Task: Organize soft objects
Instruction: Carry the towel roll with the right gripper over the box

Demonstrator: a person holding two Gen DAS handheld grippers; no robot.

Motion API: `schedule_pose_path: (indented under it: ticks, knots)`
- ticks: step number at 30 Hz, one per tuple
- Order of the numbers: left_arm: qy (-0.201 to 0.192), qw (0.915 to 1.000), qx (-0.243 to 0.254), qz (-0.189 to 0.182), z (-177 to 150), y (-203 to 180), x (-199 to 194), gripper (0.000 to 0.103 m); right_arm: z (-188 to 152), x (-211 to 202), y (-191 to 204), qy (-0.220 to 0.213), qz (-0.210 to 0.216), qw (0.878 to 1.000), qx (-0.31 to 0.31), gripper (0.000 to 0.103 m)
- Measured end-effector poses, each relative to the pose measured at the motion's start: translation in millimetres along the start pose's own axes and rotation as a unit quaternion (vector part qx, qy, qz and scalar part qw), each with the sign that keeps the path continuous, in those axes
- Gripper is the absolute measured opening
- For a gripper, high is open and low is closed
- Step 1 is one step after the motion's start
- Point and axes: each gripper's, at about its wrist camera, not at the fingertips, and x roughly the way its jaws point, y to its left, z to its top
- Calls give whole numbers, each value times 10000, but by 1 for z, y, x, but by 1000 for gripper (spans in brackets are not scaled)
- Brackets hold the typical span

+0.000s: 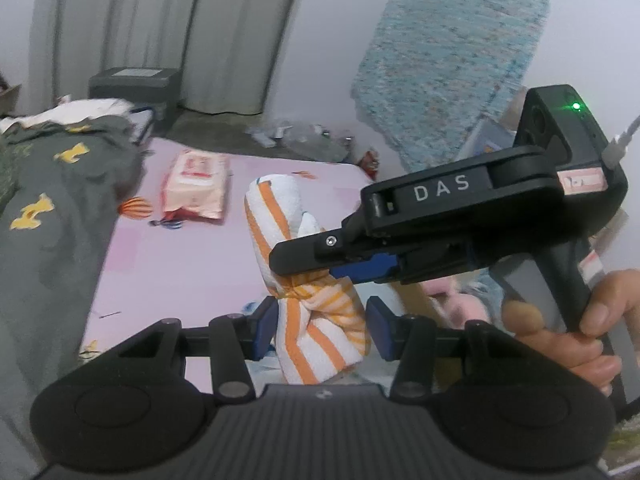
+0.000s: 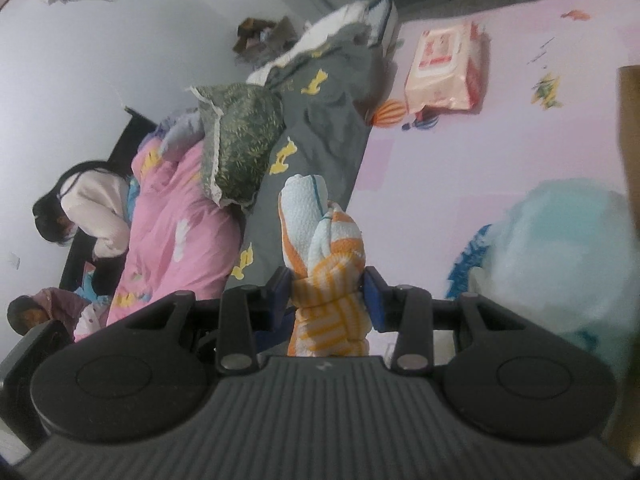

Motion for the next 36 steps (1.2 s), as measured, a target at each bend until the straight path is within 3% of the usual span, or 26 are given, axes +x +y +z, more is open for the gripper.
schedule_pose_path:
  ticks: [7, 12, 17, 22, 27, 32, 36]
  knots:
    - [82, 9984, 375, -406, -1, -54, 8, 49, -28, -68, -29, -441, -73, 9988, 190, 38]
    - [193, 9926, 731, -952, 0, -104, 22, 49, -51, -127, -58, -869, -260, 9949, 452, 38]
    - [331, 9836, 1032, -1443, -4, -153, 41, 54, -81, -197, -93, -1394, -603, 9862, 657, 37]
    - [537, 9817, 1055, -1493, -14, -167, 59, 54, -103, -247, -134, -1706, -1129, 9754, 823, 37]
    - [606, 9872, 923, -1151, -17, -151, 70, 54, -114, -259, -171, -1341, -1629, 9752, 665, 37]
    - [625, 9933, 648, -730, -20, -120, 63, 57, -106, -212, -187, -632, -2424, 9679, -208, 38]
    - [571, 9964, 464, -430, -23, -96, 56, 57, -100, -166, -206, 228, -2333, 9715, -363, 38]
